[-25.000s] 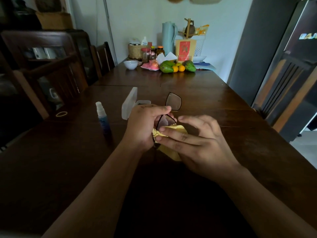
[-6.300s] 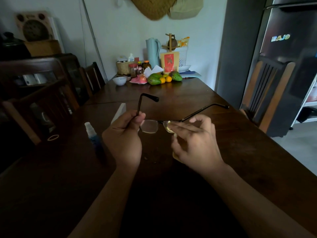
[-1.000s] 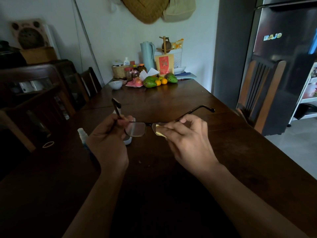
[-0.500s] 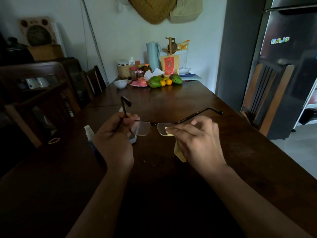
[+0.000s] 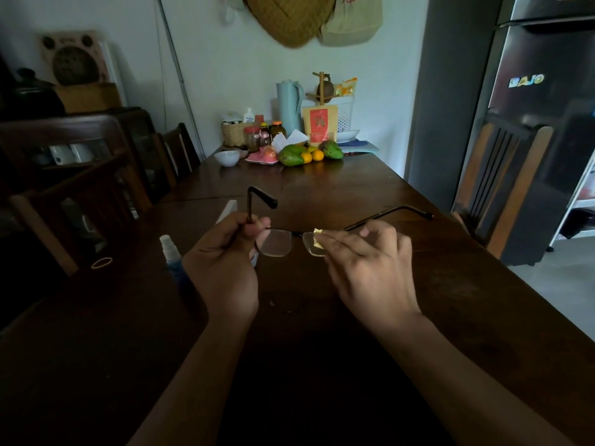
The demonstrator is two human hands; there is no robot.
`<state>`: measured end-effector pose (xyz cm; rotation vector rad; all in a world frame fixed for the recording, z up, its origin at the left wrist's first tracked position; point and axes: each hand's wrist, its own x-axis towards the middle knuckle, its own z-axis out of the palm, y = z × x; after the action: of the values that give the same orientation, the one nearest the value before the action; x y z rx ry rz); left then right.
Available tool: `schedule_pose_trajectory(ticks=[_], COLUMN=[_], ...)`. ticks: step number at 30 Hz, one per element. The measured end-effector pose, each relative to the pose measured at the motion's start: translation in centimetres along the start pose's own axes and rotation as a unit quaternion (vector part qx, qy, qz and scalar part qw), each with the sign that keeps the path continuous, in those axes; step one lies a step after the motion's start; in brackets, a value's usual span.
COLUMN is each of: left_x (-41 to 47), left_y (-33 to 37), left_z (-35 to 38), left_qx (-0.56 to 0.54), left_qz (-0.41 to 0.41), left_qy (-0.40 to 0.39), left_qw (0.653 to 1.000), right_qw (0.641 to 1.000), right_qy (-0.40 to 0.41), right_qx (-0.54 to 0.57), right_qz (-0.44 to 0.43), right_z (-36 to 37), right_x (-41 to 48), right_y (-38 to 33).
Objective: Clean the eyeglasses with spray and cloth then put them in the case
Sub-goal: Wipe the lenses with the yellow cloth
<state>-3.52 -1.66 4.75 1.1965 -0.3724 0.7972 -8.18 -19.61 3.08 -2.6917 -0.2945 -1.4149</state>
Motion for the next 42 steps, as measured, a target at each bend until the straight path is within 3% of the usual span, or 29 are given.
schedule_pose_trajectory(ticks=[4,10,16,24,34,42], left_x=[-0.12,-0.14,-0.16,-0.19,-0.30,-0.26], left_y=[0.08,0.15,0.21,0.02,0.21,0.27], left_z=[0.07,0.14,0.16,0.06,0.54,0.43], left_qx=[-0.013,-0.026,-0.030,-0.016,-0.036,-0.029], left_qz=[-0.007,-0.016,-0.010,-0.001,-0.005,0.009], left_qy=[-0.004,-0.006,-0.016,-0.022,-0.021,-0.023], left_qw=[1.000,1.000,0.999,1.000,0.999,0.999], right_qw=[0.999,0.996,0.999,0.992,0.992,0.983], right_qy=[-0.001,-0.004,-0.018,-0.038,-0.031,-0.051], right_qx=[-0.019,0.087,0.011,0.116,0.080,0.155], right_qz=[0.026,-0.006,0.039,0.038,0.096,0.086], right_z=[0.04,0.38,-0.03,0.21,-0.23,-0.15], right_x=[0.02,0.06,0.20,0.28,0.34,0.58], right_y=[-0.12,-0.58,0.06,-0.74,-0.61,-0.52])
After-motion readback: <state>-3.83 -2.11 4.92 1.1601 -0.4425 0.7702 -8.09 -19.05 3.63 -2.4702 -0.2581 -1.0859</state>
